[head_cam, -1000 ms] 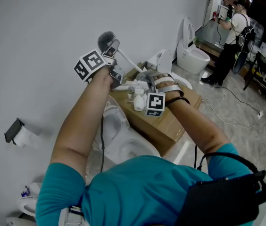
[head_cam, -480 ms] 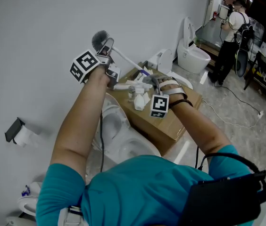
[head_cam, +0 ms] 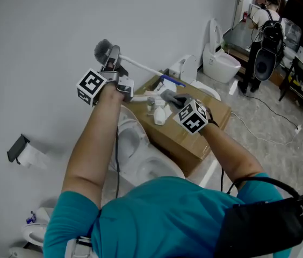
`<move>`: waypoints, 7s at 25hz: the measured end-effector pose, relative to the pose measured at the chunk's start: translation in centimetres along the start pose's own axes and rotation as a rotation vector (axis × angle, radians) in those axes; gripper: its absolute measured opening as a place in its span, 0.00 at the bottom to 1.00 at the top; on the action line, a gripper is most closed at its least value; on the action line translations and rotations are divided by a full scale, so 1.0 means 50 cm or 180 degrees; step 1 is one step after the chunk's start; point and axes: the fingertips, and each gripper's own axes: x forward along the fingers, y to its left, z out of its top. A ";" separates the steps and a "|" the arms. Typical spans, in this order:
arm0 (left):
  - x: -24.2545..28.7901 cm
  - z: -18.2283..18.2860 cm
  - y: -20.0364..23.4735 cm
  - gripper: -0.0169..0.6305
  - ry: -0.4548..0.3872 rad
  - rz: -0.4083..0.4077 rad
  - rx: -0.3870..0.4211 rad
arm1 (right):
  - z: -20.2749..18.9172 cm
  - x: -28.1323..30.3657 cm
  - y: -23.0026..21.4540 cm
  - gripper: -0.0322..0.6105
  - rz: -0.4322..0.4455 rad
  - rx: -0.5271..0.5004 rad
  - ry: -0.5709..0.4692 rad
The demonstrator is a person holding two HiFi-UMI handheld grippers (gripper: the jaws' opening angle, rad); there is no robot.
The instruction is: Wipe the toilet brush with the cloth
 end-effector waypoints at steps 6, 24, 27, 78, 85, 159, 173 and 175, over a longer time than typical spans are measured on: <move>0.002 -0.069 -0.026 0.27 0.0061 -0.0186 -0.0227 | 0.167 -0.014 0.021 0.08 0.0919 0.1740 -0.1217; -0.025 -0.246 -0.029 0.30 0.0967 -0.0487 -0.0742 | 0.168 -0.075 -0.156 0.08 0.0606 0.2884 -0.1938; -0.017 -0.242 -0.034 0.30 0.0849 -0.0464 -0.0720 | 0.172 -0.072 -0.141 0.08 0.0740 0.2896 -0.1894; -0.023 -0.226 0.000 0.28 0.0660 -0.0308 -0.0362 | 0.146 -0.095 -0.119 0.08 0.1250 0.3821 -0.2357; -0.023 -0.223 0.007 0.28 0.0662 -0.0300 -0.0442 | 0.133 -0.095 -0.129 0.08 0.1177 0.3796 -0.2382; -0.040 -0.182 0.047 0.28 0.0586 -0.0224 -0.0633 | -0.052 -0.138 -0.240 0.08 0.0276 0.3816 -0.2395; -0.041 -0.178 0.055 0.28 0.0606 -0.0197 -0.0652 | -0.082 -0.148 -0.265 0.08 0.0146 0.3847 -0.2408; -0.042 -0.176 0.060 0.28 0.0603 -0.0180 -0.0639 | -0.085 -0.151 -0.269 0.08 0.0128 0.3853 -0.2411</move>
